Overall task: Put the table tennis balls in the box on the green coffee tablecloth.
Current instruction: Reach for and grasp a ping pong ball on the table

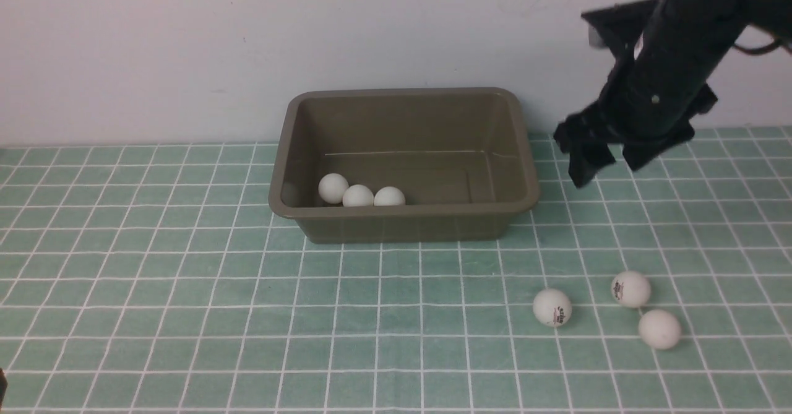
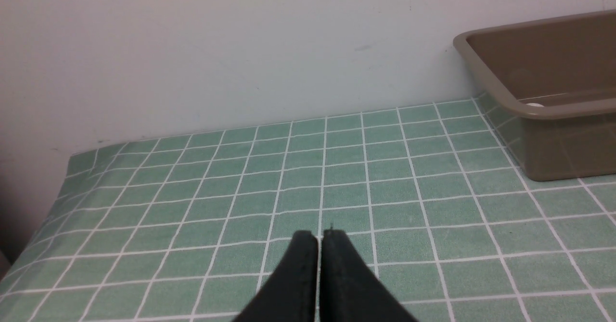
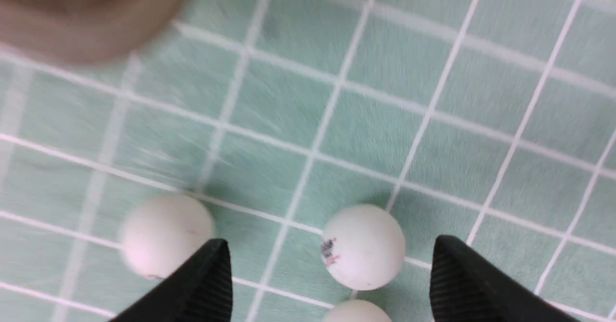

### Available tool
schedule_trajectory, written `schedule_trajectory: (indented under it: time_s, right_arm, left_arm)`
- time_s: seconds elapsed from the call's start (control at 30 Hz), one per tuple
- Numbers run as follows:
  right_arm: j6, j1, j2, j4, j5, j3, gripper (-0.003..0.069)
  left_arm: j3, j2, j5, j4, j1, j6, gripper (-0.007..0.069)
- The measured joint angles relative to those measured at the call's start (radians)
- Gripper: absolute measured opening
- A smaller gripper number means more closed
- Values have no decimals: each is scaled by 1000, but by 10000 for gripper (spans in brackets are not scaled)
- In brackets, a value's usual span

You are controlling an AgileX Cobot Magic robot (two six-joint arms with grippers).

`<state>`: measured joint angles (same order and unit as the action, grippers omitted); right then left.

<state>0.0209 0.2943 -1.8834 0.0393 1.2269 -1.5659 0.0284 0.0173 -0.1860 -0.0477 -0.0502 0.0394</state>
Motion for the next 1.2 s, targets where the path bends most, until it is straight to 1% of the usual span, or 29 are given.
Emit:
schedule_trajectory:
  time_s: [0.13, 0.27, 0.47, 0.57, 0.73, 1.2]
  right_arm:
    - [-1, -1, -3, 22, -86, 120, 500]
    - [-5, -3, -5, 24, -141, 187, 500]
    - [-15, -19, -5, 24, -192, 233, 500]
    - [-21, -49, -5, 27, -241, 255, 500]
    - [-21, -64, -5, 29, -244, 256, 500]
    - [-21, -64, -5, 13, -236, 256, 500]
  left_arm:
    - [0, 0, 0, 0, 0, 0, -8]
    - [0, 0, 0, 0, 0, 0, -8]
    - [0, 0, 0, 0, 0, 0, -8]
    - [0, 0, 0, 0, 0, 0, -8]
    - [0, 0, 0, 0, 0, 0, -8]
    - [0, 0, 0, 0, 0, 0, -8]
